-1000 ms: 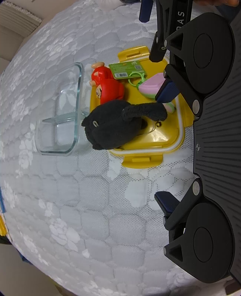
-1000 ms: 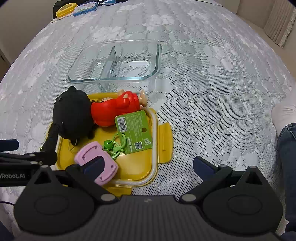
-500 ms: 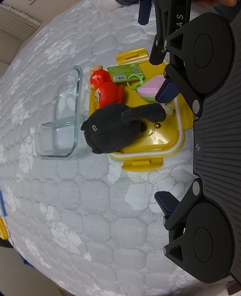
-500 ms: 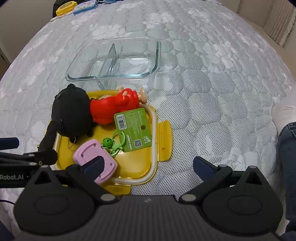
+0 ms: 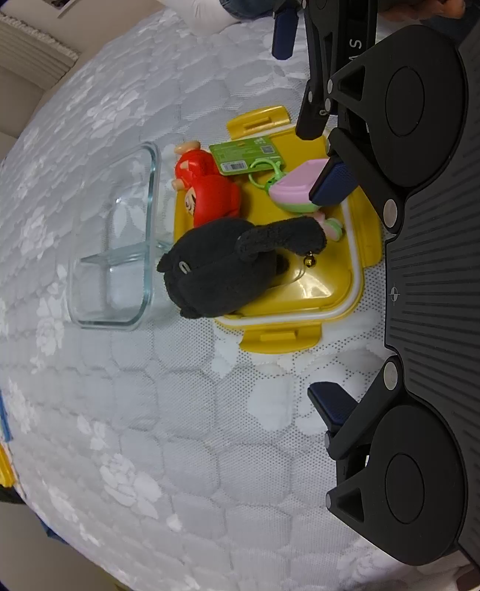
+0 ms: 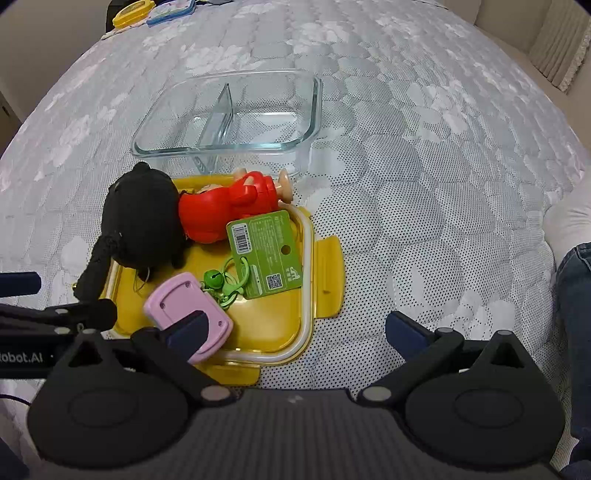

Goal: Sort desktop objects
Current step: 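Move the left tool toward the black plush cat on the yellow lid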

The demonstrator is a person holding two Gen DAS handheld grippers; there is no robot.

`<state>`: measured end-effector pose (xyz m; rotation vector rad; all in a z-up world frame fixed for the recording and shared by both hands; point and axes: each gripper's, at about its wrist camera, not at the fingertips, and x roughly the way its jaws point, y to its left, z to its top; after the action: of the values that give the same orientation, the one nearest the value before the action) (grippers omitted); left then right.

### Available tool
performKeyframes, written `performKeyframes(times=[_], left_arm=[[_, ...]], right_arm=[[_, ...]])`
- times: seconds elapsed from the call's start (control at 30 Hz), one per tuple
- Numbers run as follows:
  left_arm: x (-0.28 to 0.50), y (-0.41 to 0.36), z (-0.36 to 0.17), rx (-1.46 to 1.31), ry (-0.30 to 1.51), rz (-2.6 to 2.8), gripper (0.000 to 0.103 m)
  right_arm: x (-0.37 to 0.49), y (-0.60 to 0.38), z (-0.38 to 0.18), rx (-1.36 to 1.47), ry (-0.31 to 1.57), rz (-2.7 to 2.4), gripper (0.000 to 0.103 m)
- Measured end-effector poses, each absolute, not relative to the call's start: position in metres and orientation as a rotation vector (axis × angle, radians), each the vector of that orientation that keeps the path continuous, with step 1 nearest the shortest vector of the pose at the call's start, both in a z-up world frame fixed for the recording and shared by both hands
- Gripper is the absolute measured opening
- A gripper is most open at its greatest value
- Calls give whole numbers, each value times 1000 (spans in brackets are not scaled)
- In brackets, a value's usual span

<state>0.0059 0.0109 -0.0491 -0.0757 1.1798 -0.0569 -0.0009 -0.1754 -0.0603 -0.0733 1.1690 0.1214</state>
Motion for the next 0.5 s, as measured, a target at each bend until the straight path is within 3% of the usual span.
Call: performKeyframes(times=[0.5], left_arm=[[34,21,-47,-125,1201,-63,103]], right_arm=[[11,-184,-39,-44,1145,180,103]])
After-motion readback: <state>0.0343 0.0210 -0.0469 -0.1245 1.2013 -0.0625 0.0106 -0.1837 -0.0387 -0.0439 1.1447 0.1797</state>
